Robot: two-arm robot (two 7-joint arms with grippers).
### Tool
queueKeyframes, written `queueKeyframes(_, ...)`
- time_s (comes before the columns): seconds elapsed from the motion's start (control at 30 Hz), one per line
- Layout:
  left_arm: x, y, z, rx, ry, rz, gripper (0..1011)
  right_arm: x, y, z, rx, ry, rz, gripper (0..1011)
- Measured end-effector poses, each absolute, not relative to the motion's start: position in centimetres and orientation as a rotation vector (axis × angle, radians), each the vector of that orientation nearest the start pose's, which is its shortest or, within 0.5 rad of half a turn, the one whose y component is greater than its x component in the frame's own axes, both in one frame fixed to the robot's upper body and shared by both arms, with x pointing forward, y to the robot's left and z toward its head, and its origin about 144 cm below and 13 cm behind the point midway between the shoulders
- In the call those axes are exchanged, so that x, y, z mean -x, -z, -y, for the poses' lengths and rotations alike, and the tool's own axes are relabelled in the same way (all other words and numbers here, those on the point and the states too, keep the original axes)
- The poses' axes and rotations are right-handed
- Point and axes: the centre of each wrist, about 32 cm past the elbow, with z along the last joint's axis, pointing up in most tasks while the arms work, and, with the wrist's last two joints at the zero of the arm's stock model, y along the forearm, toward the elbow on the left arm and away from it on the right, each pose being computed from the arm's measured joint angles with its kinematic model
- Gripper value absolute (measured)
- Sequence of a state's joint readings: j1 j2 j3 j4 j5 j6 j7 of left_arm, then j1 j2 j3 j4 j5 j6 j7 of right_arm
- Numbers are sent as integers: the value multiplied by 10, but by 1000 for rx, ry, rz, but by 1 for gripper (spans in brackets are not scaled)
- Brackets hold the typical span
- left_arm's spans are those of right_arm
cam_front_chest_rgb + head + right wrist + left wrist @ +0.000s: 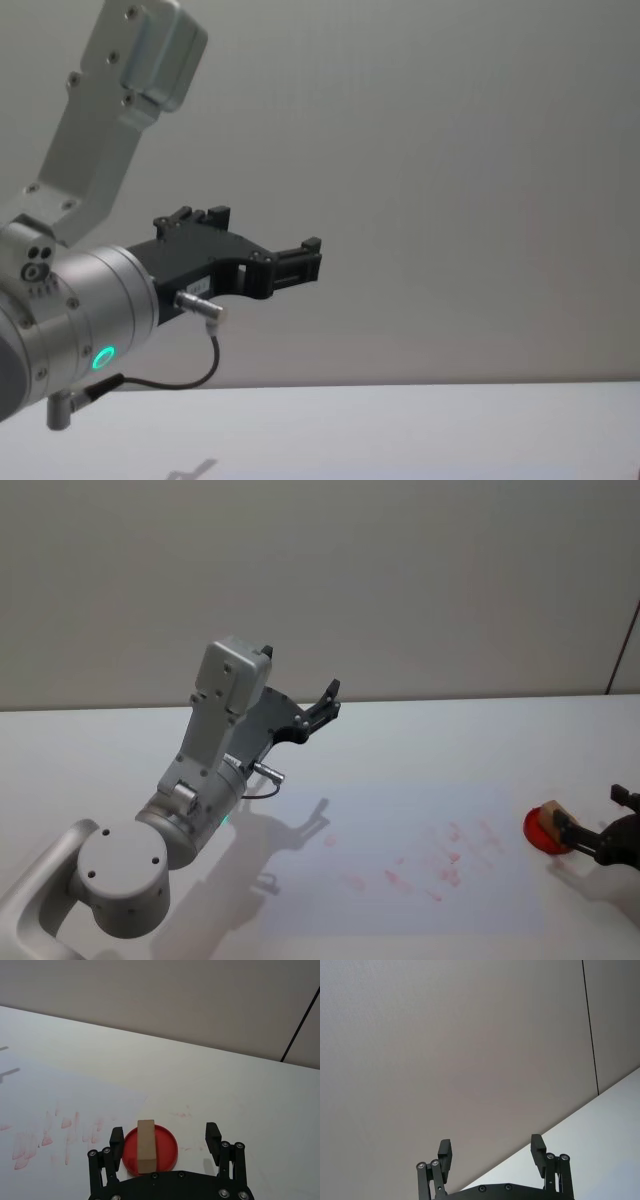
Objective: Use the one hand to pick up the stamp and affix it onto the A4 paper.
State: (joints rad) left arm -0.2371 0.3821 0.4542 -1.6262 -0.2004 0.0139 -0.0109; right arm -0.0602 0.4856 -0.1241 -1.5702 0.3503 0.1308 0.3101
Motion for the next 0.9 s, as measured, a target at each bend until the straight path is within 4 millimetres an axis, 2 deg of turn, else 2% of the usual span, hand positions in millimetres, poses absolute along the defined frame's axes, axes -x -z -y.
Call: queueKeyframes(0.9, -492, -1204, -198, -61, -1124, 268, 1001, -454, -1121, 326, 277, 1090, -118, 1001)
